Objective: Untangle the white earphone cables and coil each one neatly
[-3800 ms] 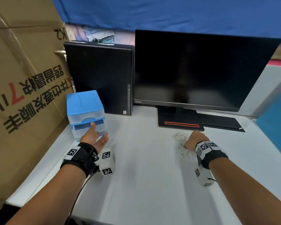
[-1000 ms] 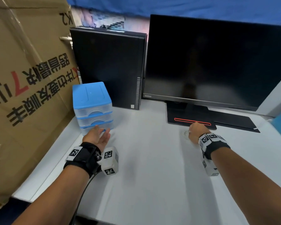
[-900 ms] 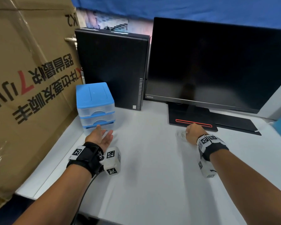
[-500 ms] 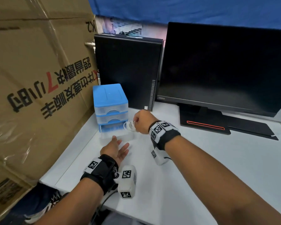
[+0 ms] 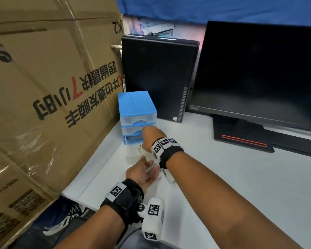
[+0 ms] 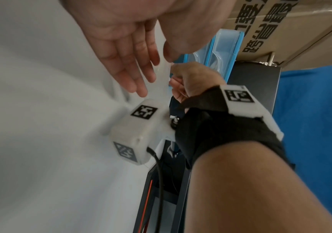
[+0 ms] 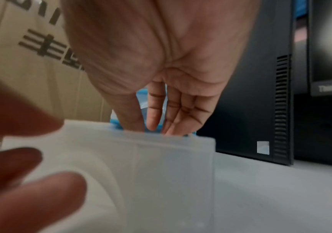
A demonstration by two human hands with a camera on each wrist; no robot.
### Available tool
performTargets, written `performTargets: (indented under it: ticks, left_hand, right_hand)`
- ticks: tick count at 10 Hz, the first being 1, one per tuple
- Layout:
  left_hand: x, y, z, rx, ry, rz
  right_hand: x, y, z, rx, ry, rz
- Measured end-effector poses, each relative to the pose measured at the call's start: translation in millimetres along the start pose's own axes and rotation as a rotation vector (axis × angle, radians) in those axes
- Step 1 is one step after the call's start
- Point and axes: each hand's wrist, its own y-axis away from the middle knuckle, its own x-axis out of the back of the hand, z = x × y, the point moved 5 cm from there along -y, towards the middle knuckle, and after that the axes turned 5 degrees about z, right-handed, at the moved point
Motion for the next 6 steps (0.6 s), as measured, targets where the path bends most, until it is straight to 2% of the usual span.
performTargets:
  ticks: [2, 3, 4, 6]
  left_hand:
    - [-2, -12, 18, -0.061, 0.038, 0.008]
    - [-8, -18, 30, -0.133, 0.069, -0.077]
    - [-12, -18, 41, -0.227, 0.007, -0.188]
    - [-16, -17, 49, -0.349, -0.068, -0.237]
  right_hand:
    - [27, 9, 27, -0.063, -0.315, 0.13]
    - [35, 27, 50, -0.083, -0.412, 0.176]
    - [40, 54, 75, -0.113, -0.465, 0.202]
    - [40, 126, 143, -0.231, -0.701, 0.25]
